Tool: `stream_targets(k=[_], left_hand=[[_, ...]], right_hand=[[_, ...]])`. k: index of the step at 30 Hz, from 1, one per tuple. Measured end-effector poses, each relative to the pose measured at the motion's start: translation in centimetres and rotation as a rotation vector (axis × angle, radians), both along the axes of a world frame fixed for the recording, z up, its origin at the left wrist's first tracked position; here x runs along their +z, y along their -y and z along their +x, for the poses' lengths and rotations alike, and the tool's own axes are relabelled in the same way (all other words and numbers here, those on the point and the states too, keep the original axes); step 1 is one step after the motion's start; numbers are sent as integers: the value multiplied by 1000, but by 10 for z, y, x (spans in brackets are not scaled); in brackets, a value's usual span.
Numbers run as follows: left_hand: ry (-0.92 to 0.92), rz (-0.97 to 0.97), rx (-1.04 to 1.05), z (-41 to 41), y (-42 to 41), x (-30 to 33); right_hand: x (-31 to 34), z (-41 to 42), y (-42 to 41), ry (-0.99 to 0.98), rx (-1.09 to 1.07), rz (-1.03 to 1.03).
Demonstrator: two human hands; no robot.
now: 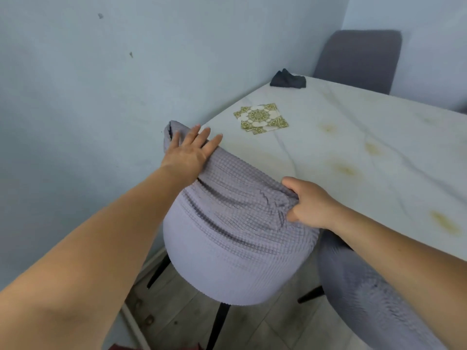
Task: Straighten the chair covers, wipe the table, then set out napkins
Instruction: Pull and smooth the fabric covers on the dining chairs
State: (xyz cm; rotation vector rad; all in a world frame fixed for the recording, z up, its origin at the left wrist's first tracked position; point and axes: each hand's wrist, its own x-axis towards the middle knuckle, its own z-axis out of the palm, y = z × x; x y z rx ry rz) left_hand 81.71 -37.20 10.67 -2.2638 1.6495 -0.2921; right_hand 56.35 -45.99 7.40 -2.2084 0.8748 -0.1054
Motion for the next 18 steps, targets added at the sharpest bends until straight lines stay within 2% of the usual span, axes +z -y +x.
stream_targets(k=[5, 8, 16, 18], left_hand=[[16, 88, -241, 19, 13, 12], [-92, 71, -359, 34, 4, 10], [-4, 23, -441, 44, -11, 4], [14, 67, -430, 38, -6, 6]], right_hand=[[-3, -4, -17, -50, 65, 9], [-2, 6, -31, -109, 114, -26], [-9, 16, -68, -37, 89, -202], [-4, 10, -64, -47, 88, -219]])
